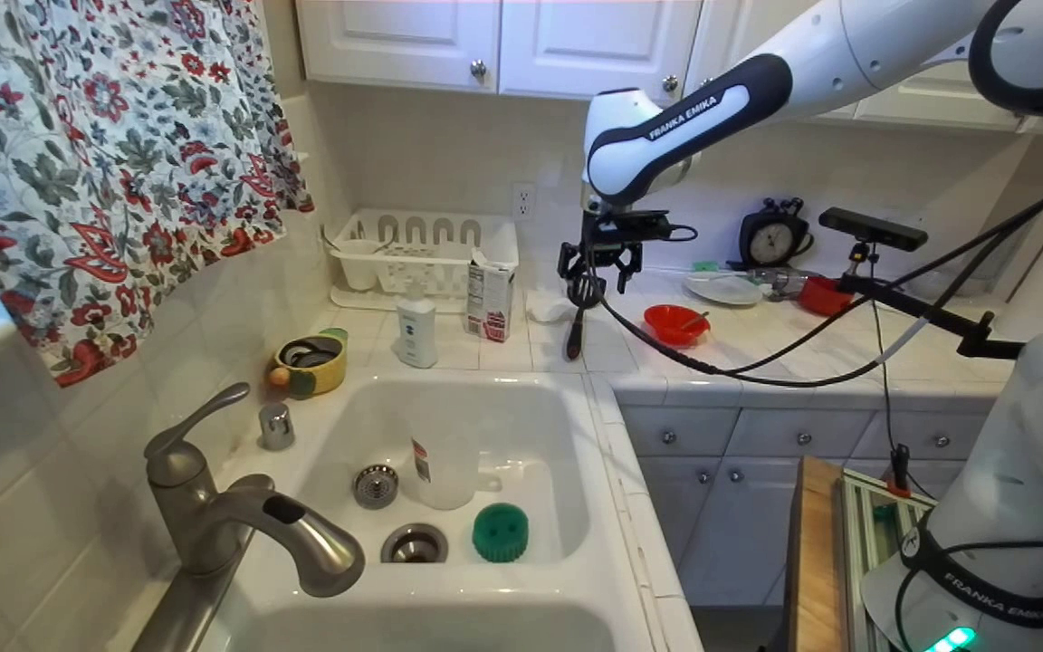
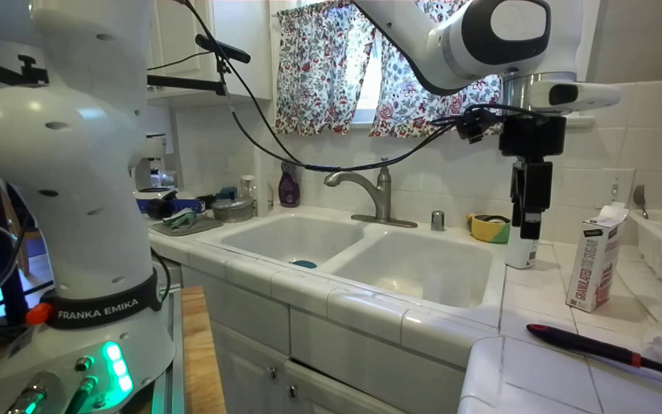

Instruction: Use the black spatula to stir the contents in the jug.

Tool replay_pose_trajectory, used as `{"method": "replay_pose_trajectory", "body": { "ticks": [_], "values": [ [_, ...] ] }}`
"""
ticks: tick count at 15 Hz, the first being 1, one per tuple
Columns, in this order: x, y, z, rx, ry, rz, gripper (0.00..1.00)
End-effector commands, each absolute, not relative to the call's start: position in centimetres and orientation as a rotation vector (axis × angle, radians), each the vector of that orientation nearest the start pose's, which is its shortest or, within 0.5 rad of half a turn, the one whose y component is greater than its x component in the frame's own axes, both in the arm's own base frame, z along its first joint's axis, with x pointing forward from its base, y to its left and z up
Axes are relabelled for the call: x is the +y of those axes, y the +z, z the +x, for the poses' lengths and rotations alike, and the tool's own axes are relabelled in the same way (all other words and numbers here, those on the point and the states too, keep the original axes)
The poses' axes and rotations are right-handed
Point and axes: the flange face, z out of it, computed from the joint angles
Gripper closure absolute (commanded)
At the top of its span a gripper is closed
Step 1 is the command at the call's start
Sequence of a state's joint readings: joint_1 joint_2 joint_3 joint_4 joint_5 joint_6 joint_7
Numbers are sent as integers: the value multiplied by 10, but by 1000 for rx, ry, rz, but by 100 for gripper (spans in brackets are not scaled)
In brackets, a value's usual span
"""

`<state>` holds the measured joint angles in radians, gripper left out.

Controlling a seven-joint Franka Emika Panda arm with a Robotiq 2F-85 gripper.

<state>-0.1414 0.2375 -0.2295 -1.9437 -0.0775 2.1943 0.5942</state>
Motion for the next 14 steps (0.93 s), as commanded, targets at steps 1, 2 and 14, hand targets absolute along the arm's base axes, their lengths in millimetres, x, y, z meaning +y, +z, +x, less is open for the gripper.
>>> {"method": "replay_pose_trajectory", "body": {
  "ticks": [1, 2, 14],
  "values": [
    [-234, 336, 573, 1676, -18, -2800, 0],
    [-236, 329, 573, 1719, -5, -2762, 0],
    [-244, 266, 607, 1772, -106, -2676, 0]
  ]
}}
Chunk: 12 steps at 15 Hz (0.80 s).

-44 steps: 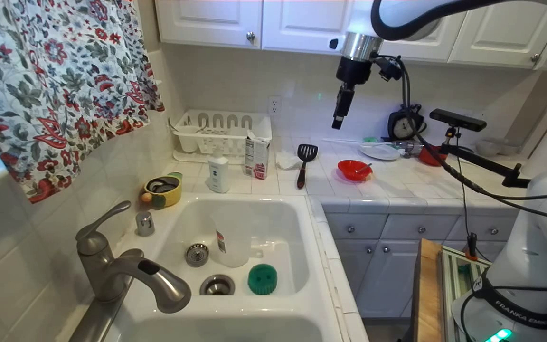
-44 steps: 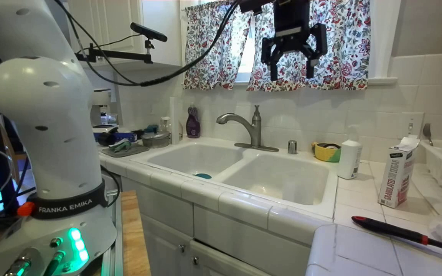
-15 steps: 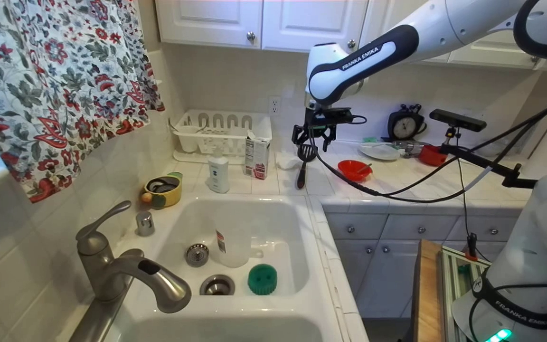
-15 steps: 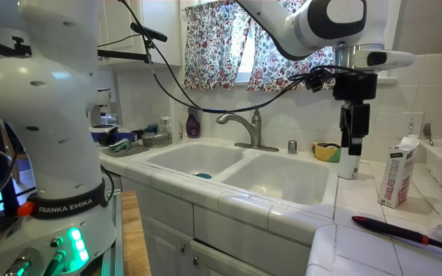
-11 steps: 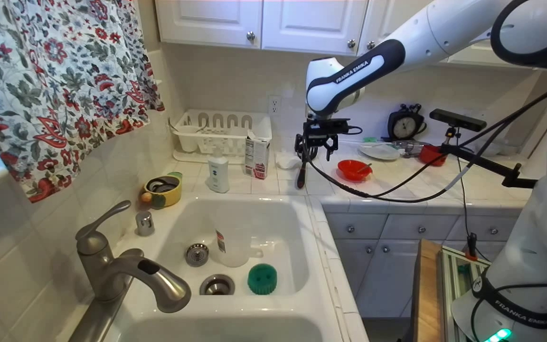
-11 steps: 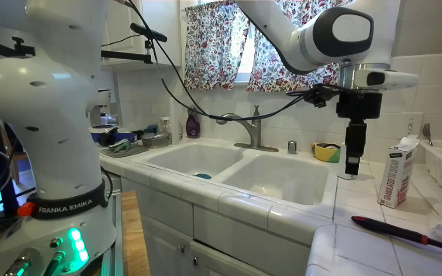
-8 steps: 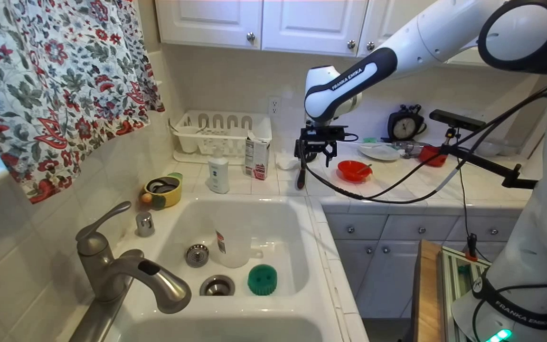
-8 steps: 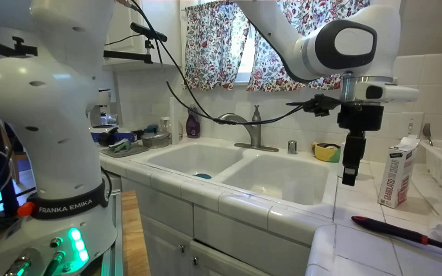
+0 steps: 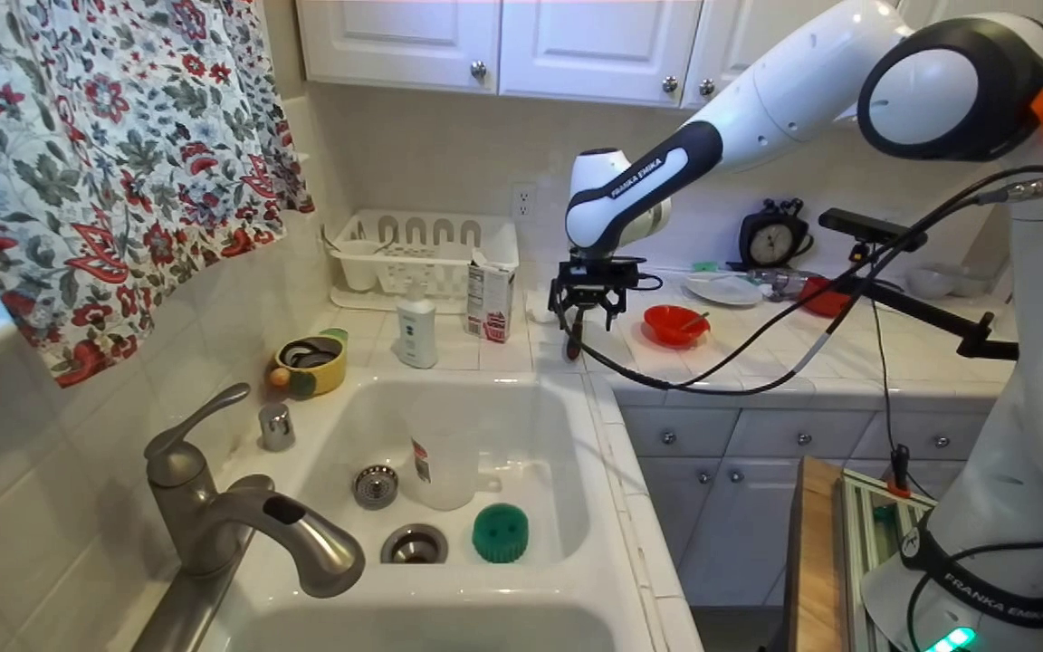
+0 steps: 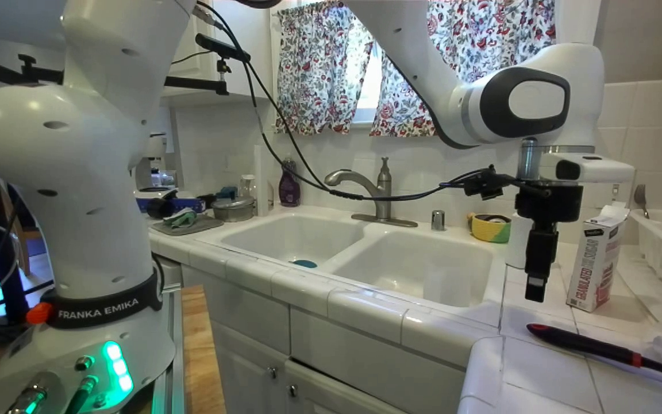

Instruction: Use the black spatula to stir the contents in the jug.

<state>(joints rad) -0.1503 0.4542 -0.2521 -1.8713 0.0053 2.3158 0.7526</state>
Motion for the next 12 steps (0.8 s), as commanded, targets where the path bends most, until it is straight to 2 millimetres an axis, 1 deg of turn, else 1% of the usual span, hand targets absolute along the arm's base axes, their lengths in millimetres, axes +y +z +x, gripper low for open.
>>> {"method": "replay_pose_trajectory", "body": {
  "ticks": [1, 5, 7, 9, 12],
  "values": [
    [-244, 260, 610, 1787, -128, -2662, 0],
    [-247, 240, 619, 1834, -229, -2647, 0],
    [-251, 233, 622, 1870, -262, -2631, 0],
    [-255, 229, 624, 1907, -286, -2615, 0],
    [-262, 227, 623, 1941, -276, -2608, 0]
  ]
}}
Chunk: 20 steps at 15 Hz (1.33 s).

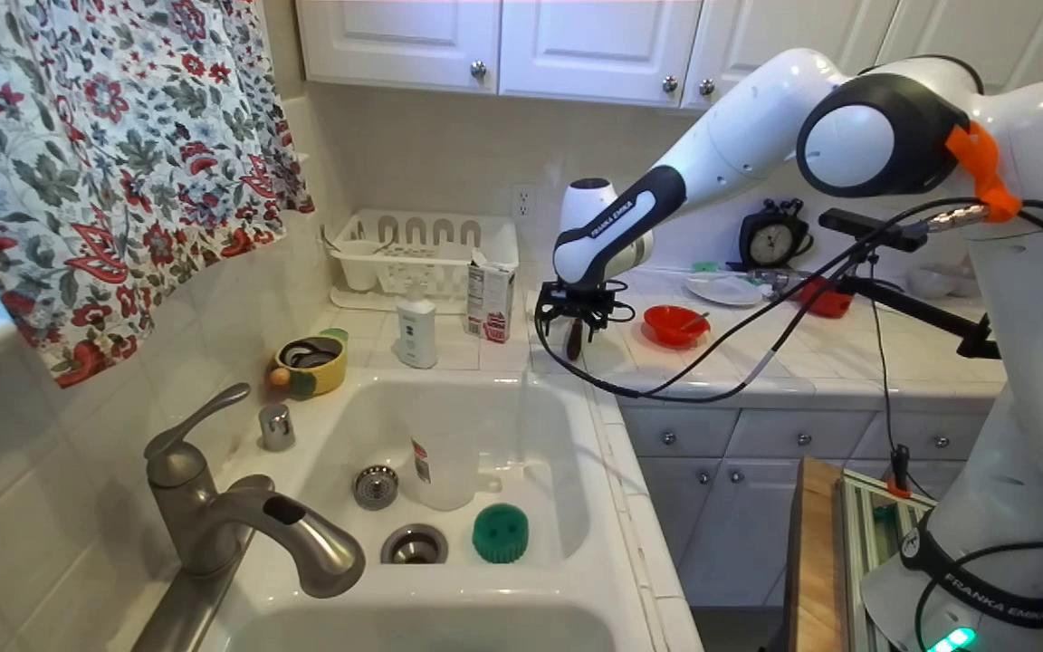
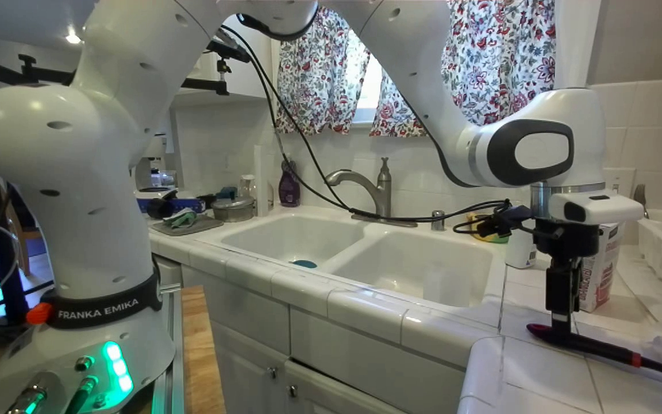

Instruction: Use the black spatula to stir the contents in the jug.

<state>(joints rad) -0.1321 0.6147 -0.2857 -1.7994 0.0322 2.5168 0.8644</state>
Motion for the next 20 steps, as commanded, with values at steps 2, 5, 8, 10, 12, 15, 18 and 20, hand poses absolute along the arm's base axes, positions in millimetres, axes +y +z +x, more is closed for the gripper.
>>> {"method": "replay_pose_trajectory", "body": {
  "ticks": [2, 5, 8, 10, 12, 15, 18, 20],
  "values": [
    [-266, 226, 621, 1951, -268, -2615, 8],
    [-272, 225, 619, 1956, -258, -2618, 11],
    [-274, 223, 618, 1957, -247, -2618, 14],
    [-275, 222, 617, 1958, -234, -2624, 17],
    [-276, 219, 616, 1957, -224, -2628, 20],
    [-275, 213, 615, 1927, -188, -2638, 28],
    [-273, 209, 615, 1892, -162, -2650, 55],
    [-271, 211, 615, 1878, -155, -2655, 69]
  ]
}}
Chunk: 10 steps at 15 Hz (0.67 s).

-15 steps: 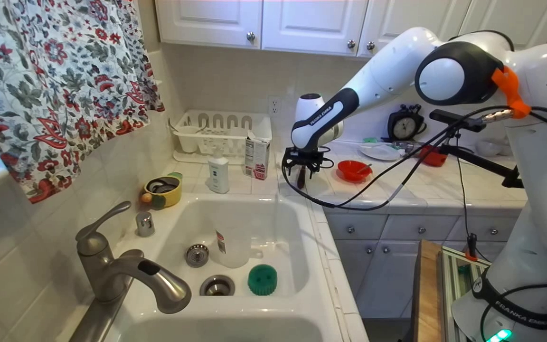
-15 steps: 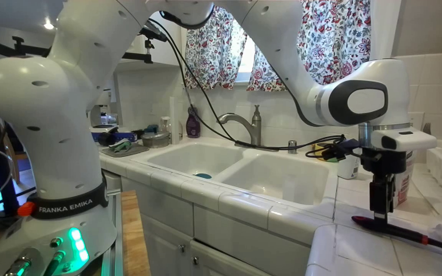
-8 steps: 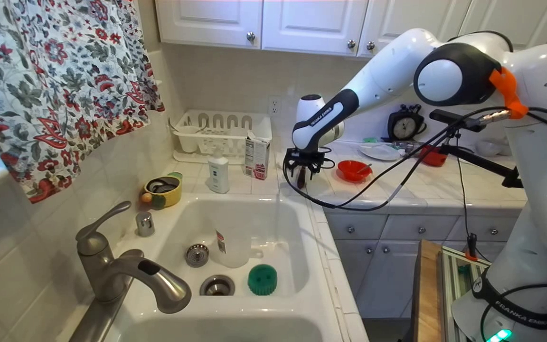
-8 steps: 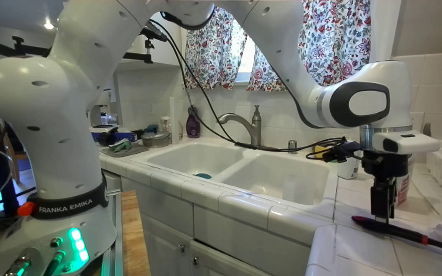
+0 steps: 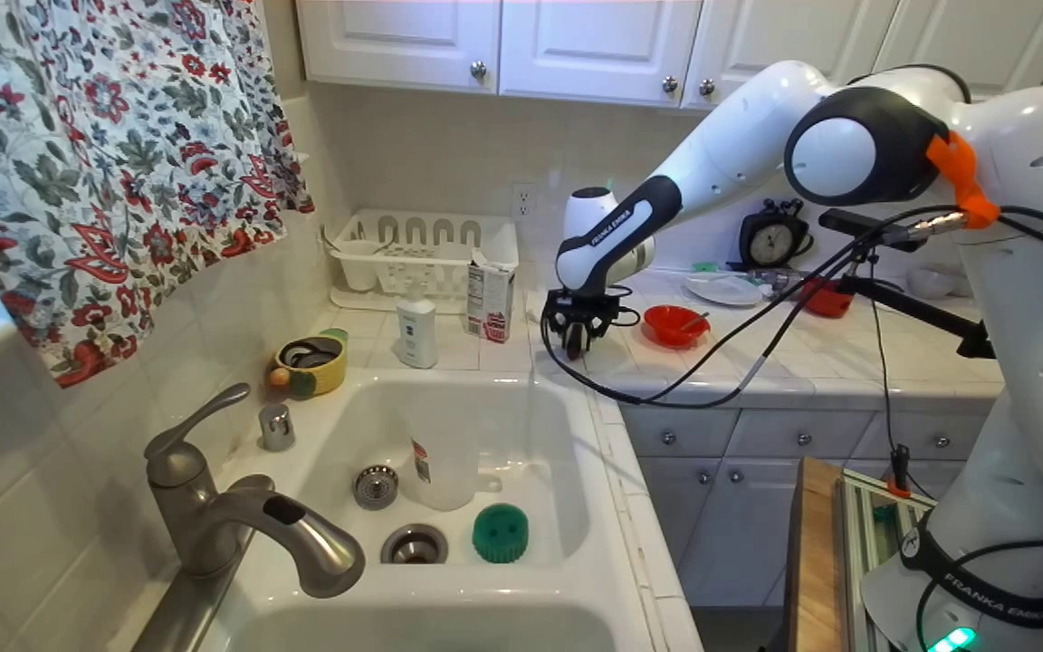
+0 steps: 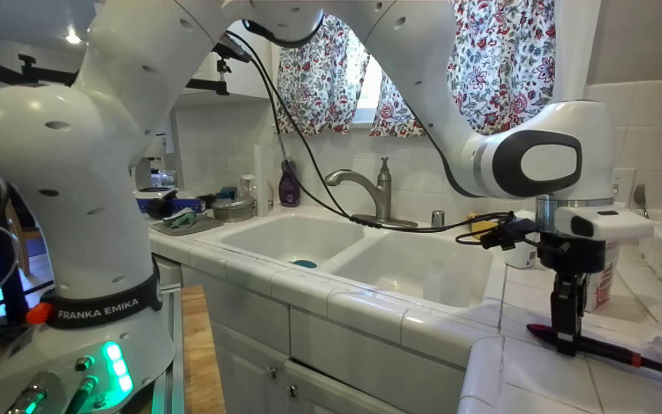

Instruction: Use the black spatula to stir the contents in the jug.

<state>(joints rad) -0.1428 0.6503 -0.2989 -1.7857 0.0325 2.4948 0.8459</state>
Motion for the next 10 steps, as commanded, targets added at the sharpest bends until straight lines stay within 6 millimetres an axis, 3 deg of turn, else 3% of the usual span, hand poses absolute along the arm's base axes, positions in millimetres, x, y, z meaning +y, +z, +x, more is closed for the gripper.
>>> {"method": "replay_pose_trajectory", "body": {
  "ticks": [1, 3, 6, 10],
  "values": [
    [-270, 213, 615, 1872, -156, -2657, 78],
    [-268, 220, 615, 1858, -161, -2659, 90],
    [-269, 238, 615, 1892, -211, -2641, 90],
    [-286, 283, 604, 1970, -309, -2564, 90]
  ]
}}
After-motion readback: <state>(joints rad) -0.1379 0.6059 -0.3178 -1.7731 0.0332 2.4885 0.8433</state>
